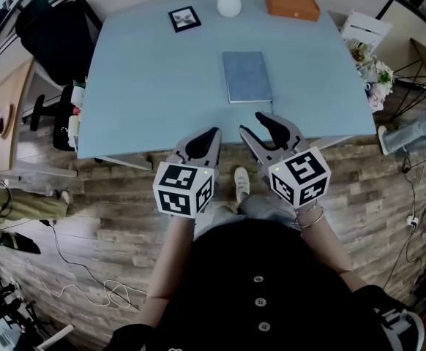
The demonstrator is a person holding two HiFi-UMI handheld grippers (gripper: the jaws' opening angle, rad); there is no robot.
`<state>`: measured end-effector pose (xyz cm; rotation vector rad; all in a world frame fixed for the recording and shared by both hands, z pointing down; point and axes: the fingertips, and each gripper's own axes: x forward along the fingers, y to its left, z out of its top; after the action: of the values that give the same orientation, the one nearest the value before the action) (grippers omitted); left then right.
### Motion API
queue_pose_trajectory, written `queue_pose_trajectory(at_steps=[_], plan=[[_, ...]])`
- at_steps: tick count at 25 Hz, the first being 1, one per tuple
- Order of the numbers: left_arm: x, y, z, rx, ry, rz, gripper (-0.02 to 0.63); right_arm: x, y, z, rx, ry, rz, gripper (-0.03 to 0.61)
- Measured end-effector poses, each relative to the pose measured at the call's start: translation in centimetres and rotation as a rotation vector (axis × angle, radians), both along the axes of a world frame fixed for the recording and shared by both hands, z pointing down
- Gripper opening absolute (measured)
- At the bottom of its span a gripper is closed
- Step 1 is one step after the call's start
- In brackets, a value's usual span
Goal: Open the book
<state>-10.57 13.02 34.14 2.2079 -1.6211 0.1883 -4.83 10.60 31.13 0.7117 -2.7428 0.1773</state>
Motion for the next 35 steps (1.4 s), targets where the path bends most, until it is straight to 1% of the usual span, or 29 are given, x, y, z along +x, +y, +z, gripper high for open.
queue_pose_trajectory(at_steps=[7,11,19,24,28,35], plan=[[-1.4,-5.4,-0.3,-0.009,-0.018,-0.032,0.011,-1.6,-5.9,-0.2,-0.014,-0.010,-0.036,0.166],[-2.0,-7.8,-0.1,-0.023,-0.018,-0.063,0.012,-2.4,-8.3,0.2,-0.029,-0.006,-0.078,0.166],[-3.3,-13.1,-0.7,-0.016,-0.020,-0.118,0.011,-4.3,-13.4,0.1,-0.036,-0.002,-0.164,0.166],[-3.6,-14.4,0.0,-0.036,-0.011,-0.143,0.012,-4.4,-15.4,0.9,-0.051,0.003,-0.182,0.163],[-3.9,-14.6,0.7,-0.061,-0.004,-0.159,0.012,-4.4,-15.5,1.8,-0.078,0.016,-0.199,0.163],[-3.1,-15.0,1.7,-0.079,0.005,-0.134,0.012,-3.5,-15.8,3.0,-0.105,0.028,-0.189,0.156]])
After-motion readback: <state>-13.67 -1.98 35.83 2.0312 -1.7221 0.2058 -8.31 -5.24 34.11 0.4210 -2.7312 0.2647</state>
